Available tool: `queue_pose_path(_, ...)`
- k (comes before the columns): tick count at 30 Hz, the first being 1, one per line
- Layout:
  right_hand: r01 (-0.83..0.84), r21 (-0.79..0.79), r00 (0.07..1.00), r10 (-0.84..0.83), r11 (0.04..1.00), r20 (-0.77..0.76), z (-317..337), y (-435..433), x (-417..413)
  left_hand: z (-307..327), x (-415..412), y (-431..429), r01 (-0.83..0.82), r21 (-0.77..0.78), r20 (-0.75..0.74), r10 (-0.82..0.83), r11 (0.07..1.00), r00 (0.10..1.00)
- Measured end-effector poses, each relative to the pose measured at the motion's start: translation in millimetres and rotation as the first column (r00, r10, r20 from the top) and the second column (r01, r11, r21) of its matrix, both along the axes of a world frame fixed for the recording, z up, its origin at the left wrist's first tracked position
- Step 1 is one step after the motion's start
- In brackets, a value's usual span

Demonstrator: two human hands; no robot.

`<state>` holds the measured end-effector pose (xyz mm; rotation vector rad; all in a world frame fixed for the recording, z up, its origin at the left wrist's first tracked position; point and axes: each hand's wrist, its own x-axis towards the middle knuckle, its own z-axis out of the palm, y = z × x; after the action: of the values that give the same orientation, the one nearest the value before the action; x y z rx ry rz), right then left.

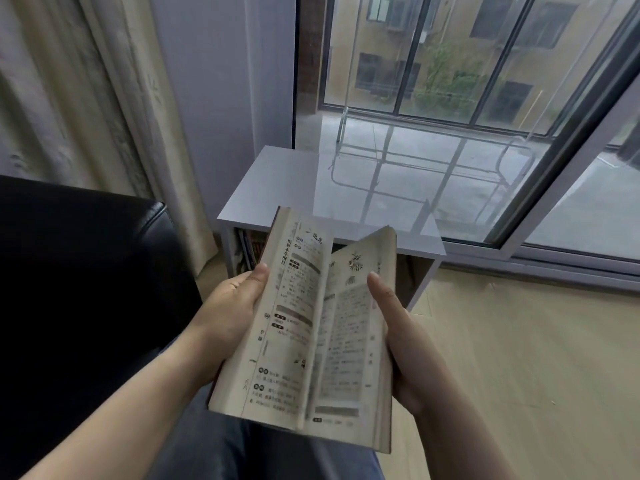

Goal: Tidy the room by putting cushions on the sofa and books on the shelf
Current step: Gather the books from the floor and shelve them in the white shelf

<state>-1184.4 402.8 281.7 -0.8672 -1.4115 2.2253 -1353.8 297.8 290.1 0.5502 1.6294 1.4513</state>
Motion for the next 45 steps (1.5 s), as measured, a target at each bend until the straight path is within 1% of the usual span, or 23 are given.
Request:
queue_pose_path(5, -0.015, 0.018, 1.000, 0.015, 1.000, 0.004, 1.3, -1.5, -1.0, 1.3, -1.7, -2.1, 0.011, 0.003, -0.001, -0.011, 1.000, 1.000)
queue_pose_path(11, -0.019, 0.050, 1.000, 0.019, 0.999, 0.011, 1.9, -1.5, -4.6, -0.1, -2.8, -5.0, -0.033, 0.007, 0.024, 0.033, 0.999, 0.999)
queue_pose_path(16, -0.024, 0.009, 1.000, 0.024, 1.000, -0.005, 2.5, -1.3, -3.7, -5.2, -3.8, -4.0, -0.062, 0.012, 0.021, 0.061, 0.998, 0.998)
queue_pose_path(20, -0.009, -0.009, 1.000, 0.009, 1.000, -0.018, 1.7, -1.2, -3.0, -4.3, -3.3, -3.3, 0.023, -0.004, 0.021, -0.023, 1.000, 1.000)
queue_pose_path(22, -0.017, -0.003, 1.000, 0.017, 1.000, -0.021, 0.4, -0.5, -3.2, -2.7, -1.4, -2.1, 0.057, 0.013, 0.097, -0.058, 0.998, 0.994)
queue_pose_path(24, -0.015, 0.020, 1.000, 0.015, 1.000, 0.000, -2.5, 1.7, -3.3, -4.8, -0.9, 0.1, 0.093, 0.068, 0.171, -0.104, 0.993, 0.980)
queue_pose_path(26, -0.027, 0.062, 1.000, 0.026, 0.998, 0.017, -5.6, 4.3, -2.8, -9.2, -0.7, 0.7, 0.114, 0.091, 0.174, -0.129, 0.989, 0.976)
queue_pose_path(28, -0.044, 0.115, 0.999, 0.042, 0.992, 0.023, -8.1, 7.6, -1.2, -15.0, -1.0, 1.0, 0.144, 0.062, 0.146, -0.152, 0.988, 0.978)
queue_pose_path(30, -0.046, 0.188, 0.997, 0.035, 0.981, 0.063, -9.4, 10.6, -0.3, -19.7, 0.3, 1.8, 0.180, 0.021, 0.139, -0.182, 0.983, 0.973)
queue_pose_path(32, -0.029, 0.250, 0.993, -0.001, 0.968, 0.120, -11.7, 12.7, -1.7, -22.6, 0.4, 2.8, 0.180, 0.005, 0.148, -0.179, 0.984, 0.973)
queue_pose_path(35, 0.033, 0.321, 0.977, -0.097, 0.947, 0.187, -17.0, 17.8, -4.2, -23.8, -1.5, 4.3, 0.151, 0.010, 0.136, -0.151, 0.989, 0.979)
queue_pose_path(36, 0.053, 0.324, 0.976, -0.117, 0.945, 0.182, -17.3, 18.9, -5.1, -23.9, -2.7, 4.1, 0.133, 0.014, 0.122, -0.134, 0.991, 0.983)
queue_pose_path(38, 0.070, 0.298, 0.981, -0.119, 0.952, 0.151, -17.6, 20.5, -5.1, -25.3, -5.0, 3.4, 0.072, 0.007, 0.044, -0.072, 0.997, 0.996)
queue_pose_path(40, 0.077, 0.246, 0.990, -0.103, 0.966, 0.092, -18.4, 21.6, -2.9, -31.1, -9.2, 1.1, -0.019, -0.014, -0.119, 0.017, 1.000, 0.993)
queue_pose_path(42, 0.078, 0.179, 0.996, -0.083, 0.981, 0.016, -20.0, 23.8, 0.9, -38.1, -14.7, -0.8, -0.121, -0.037, -0.313, 0.104, 0.992, 0.944)
queue_pose_path(43, 0.076, 0.145, 0.997, -0.074, 0.986, -0.018, -20.1, 25.4, 3.5, -40.2, -16.5, -1.8, -0.158, -0.045, -0.387, 0.129, 0.986, 0.913)
queue_pose_path(45, 0.063, 0.089, 0.995, -0.056, 0.994, -0.079, -19.2, 30.0, 8.4, -40.4, -19.0, -2.5, -0.190, -0.046, -0.443, 0.151, 0.981, 0.884)
